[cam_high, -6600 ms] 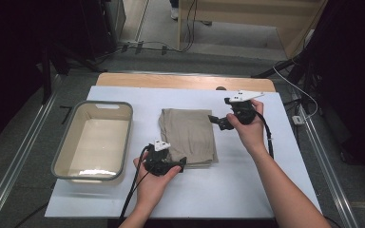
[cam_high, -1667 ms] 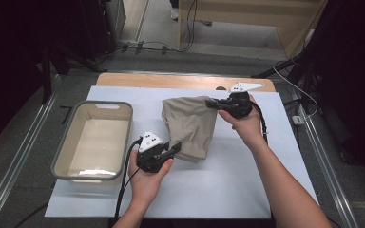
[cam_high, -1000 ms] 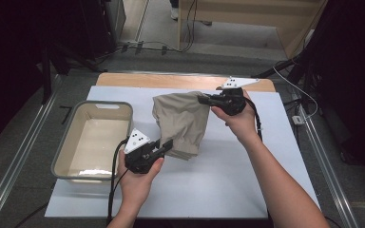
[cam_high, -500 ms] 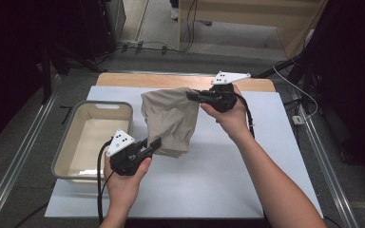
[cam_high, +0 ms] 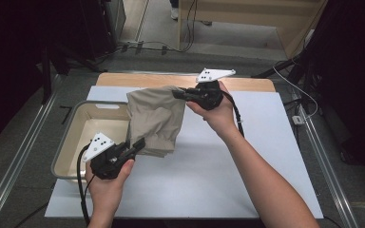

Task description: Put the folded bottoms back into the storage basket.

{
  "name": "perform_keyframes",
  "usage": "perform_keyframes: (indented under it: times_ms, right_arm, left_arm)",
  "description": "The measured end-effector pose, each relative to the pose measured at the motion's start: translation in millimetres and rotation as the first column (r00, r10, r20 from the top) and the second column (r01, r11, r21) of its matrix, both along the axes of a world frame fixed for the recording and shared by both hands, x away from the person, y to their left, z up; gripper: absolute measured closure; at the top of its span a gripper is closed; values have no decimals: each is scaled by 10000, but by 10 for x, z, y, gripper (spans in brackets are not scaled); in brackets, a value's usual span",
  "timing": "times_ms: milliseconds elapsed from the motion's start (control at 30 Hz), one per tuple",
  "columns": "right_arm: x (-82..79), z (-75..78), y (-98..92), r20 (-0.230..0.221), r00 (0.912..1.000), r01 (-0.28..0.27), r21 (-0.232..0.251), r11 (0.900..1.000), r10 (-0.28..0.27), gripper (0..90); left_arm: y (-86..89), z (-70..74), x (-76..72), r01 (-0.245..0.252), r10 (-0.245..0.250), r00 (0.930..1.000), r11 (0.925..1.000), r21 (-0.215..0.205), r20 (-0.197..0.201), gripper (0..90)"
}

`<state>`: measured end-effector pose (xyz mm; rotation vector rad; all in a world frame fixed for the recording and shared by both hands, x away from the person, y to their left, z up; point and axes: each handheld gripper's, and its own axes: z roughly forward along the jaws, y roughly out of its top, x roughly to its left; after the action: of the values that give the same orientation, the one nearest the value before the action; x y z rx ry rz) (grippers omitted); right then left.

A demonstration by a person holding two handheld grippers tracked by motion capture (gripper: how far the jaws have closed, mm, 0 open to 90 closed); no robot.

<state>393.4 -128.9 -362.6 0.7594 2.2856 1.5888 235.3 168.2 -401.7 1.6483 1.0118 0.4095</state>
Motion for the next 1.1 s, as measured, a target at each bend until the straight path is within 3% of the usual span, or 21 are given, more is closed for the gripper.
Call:
perform_keyframes:
  times_ms: [833,1100]
  right_arm:
    - [52,134,657,229,9962,-844,-1,9964,843,829]
    - [46,134,843,234,9937,-1095,68,9940,1093,829]
  left_arm:
    - [668,84,-111,-878,883,9960,9955,-367,131,722]
    - [871,63,-159,-1055,1060,9942,9940,-291,156,721]
